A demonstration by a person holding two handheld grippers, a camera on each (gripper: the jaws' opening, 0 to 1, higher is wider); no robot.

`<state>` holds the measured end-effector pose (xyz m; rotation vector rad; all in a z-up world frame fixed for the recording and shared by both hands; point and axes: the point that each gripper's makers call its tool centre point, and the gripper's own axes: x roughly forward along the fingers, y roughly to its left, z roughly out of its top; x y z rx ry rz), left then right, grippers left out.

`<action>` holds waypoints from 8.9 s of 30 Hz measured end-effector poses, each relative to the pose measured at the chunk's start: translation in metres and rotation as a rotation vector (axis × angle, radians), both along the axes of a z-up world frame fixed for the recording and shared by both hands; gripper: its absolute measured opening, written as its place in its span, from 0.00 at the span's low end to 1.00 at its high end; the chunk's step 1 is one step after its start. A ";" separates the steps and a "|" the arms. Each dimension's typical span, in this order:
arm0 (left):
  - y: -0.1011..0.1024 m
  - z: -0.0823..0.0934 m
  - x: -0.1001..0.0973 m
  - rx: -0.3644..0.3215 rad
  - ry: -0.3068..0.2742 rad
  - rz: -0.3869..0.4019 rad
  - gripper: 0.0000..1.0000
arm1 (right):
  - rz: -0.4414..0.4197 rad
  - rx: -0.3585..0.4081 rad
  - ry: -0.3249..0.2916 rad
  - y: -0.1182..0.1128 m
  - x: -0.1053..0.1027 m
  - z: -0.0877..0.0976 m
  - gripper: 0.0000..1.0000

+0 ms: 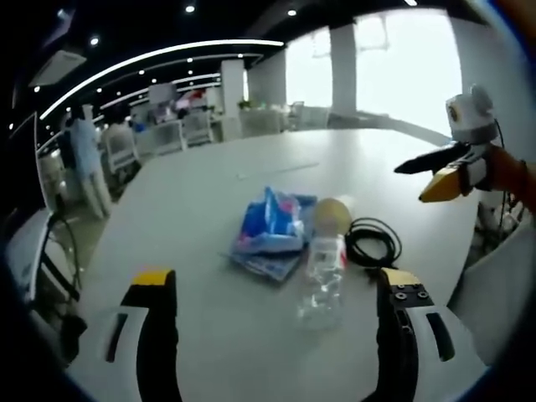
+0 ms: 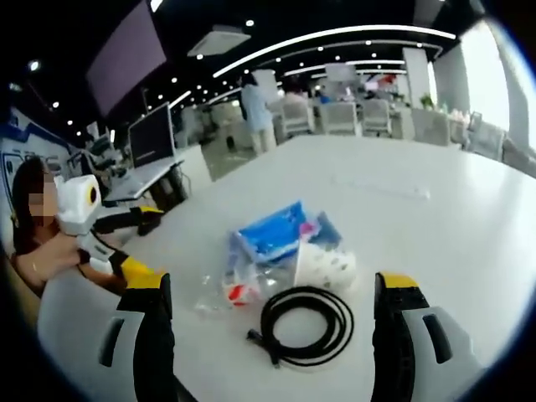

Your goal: Arrange the tabletop items into an orderly group along one side of the table until the central work area is clear of visible clutter.

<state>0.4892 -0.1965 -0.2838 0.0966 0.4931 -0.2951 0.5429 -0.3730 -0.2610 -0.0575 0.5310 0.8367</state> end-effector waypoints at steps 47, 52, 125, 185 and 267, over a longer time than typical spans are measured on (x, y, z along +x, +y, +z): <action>-0.002 -0.016 -0.005 -0.021 0.072 -0.016 0.95 | 0.164 0.009 -0.035 0.116 0.130 -0.030 0.93; 0.002 -0.021 -0.006 0.008 0.091 -0.011 0.94 | 0.182 -0.001 -0.050 0.125 0.141 -0.039 0.89; 0.000 -0.013 -0.006 -0.001 0.069 -0.022 0.87 | -0.091 -0.128 0.047 0.062 0.187 -0.072 0.01; -0.004 -0.016 -0.005 0.014 0.087 -0.038 0.85 | -0.844 -0.331 0.209 -0.231 0.214 -0.089 0.01; -0.013 -0.005 -0.007 0.041 0.045 -0.076 0.99 | -0.171 -0.092 0.075 -0.059 0.137 -0.011 1.00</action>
